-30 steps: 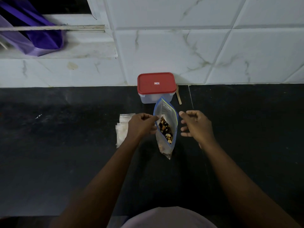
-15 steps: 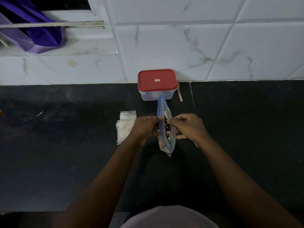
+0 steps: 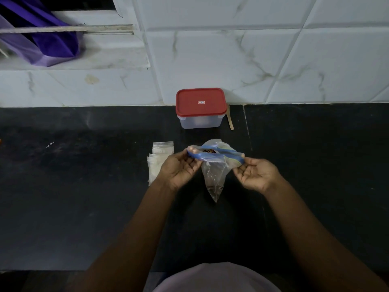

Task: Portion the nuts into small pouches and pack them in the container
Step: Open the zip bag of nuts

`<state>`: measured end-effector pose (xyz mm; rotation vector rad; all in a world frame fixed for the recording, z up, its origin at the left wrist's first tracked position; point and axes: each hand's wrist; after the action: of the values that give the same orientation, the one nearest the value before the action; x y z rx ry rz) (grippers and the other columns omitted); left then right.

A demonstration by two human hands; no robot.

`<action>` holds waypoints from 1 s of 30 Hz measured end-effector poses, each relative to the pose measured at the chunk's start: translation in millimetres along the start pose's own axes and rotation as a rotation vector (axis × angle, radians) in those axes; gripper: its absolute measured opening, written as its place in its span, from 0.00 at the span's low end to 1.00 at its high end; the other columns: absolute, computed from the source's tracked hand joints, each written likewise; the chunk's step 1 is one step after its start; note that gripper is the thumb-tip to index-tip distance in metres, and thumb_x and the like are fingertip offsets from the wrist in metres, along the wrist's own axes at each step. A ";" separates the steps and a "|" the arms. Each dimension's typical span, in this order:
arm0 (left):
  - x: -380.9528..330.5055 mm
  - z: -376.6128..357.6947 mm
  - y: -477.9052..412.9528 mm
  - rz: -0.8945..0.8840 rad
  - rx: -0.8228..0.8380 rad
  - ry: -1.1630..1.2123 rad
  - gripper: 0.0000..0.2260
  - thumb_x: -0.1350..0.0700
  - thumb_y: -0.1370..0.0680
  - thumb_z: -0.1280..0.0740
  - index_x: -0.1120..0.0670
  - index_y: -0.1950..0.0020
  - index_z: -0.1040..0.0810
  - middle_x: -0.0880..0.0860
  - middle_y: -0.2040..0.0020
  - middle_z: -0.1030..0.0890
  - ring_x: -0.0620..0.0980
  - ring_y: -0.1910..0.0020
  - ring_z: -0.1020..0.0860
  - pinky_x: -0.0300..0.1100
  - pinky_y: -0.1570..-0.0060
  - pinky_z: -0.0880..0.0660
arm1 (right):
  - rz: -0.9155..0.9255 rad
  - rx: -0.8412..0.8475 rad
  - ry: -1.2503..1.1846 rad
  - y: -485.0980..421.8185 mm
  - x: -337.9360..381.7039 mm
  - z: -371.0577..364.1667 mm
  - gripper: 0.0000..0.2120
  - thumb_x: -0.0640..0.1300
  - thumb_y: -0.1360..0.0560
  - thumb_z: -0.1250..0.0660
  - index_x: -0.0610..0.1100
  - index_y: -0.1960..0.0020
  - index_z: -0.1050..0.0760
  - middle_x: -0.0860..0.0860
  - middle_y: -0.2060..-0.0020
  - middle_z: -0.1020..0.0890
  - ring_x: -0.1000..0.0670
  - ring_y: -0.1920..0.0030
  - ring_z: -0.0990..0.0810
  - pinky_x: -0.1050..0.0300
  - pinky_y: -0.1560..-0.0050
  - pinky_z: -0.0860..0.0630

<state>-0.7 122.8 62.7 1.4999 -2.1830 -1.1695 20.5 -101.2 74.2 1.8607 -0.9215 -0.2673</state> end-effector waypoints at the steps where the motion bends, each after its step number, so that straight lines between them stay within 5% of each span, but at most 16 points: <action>1: 4.7 -1.0 -1.6 -0.013 -0.019 0.026 0.10 0.59 0.15 0.40 0.64 0.42 0.22 0.65 0.50 0.15 0.58 0.48 0.17 0.52 0.49 0.19 | -0.008 -0.008 -0.013 -2.6 -2.5 1.0 0.14 0.38 0.16 0.43 0.34 0.37 0.23 0.38 0.42 0.16 0.42 0.42 0.16 0.48 0.43 0.20; 6: 19.3 4.9 -21.6 -0.059 -0.038 0.094 0.08 0.62 0.20 0.37 0.64 0.44 0.24 0.61 0.44 0.24 0.53 0.51 0.23 0.43 0.43 0.22 | -0.038 -0.003 -0.022 -11.1 -9.9 0.4 0.18 0.42 0.15 0.47 0.31 0.36 0.25 0.32 0.41 0.18 0.36 0.38 0.20 0.39 0.39 0.24; 8: 21.5 5.8 -25.8 -0.074 -0.046 0.065 0.09 0.60 0.17 0.39 0.65 0.46 0.24 0.61 0.50 0.21 0.53 0.56 0.23 0.41 0.52 0.22 | -0.010 0.013 0.011 -12.6 -11.4 -2.0 0.18 0.42 0.16 0.46 0.33 0.36 0.25 0.33 0.39 0.19 0.37 0.36 0.20 0.39 0.34 0.26; 11: 24.3 4.8 -20.7 -0.128 -0.093 -0.145 0.13 0.56 0.14 0.43 0.61 0.47 0.22 0.59 0.57 0.17 0.52 0.59 0.20 0.45 0.59 0.22 | 0.094 -0.033 0.240 -16.7 -13.1 -2.0 0.16 0.40 0.18 0.43 0.38 0.35 0.25 0.39 0.39 0.18 0.40 0.39 0.19 0.42 0.40 0.23; 18: 8.5 13.6 -27.7 -0.368 -0.234 -0.852 0.09 0.54 0.17 0.36 0.53 0.38 0.23 0.56 0.41 0.18 0.51 0.46 0.18 0.44 0.54 0.21 | 0.460 -0.142 0.847 -24.0 -9.3 -6.4 0.14 0.46 0.19 0.33 0.50 0.34 0.24 0.48 0.43 0.19 0.47 0.43 0.19 0.47 0.47 0.18; 24: -1.7 -3.7 -34.0 -0.577 -0.143 -1.361 0.14 0.50 0.19 0.31 0.50 0.33 0.23 0.46 0.45 0.19 0.41 0.48 0.21 0.36 0.54 0.26 | 0.688 -0.103 1.121 -26.3 -7.5 -18.6 0.11 0.48 0.21 0.30 0.50 0.39 0.19 0.52 0.47 0.17 0.52 0.47 0.17 0.52 0.51 0.16; 30: -9.3 -17.4 -33.0 -0.465 -0.079 -1.315 0.11 0.49 0.16 0.36 0.52 0.48 0.16 0.52 0.51 0.15 0.49 0.52 0.17 0.42 0.55 0.21 | 0.628 -0.108 1.174 -31.9 3.0 -28.3 0.08 0.49 0.20 0.31 0.46 0.48 0.17 0.47 0.51 0.14 0.49 0.51 0.14 0.52 0.54 0.15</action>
<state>36.0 117.7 52.2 1.3641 -2.3237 -2.9859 53.3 -77.2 61.0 1.1905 -0.5527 1.0336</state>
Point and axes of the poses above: each hand's wrist, its own y-axis away from the middle knuckle, its own z-axis out of the back of the hand, x = y × z
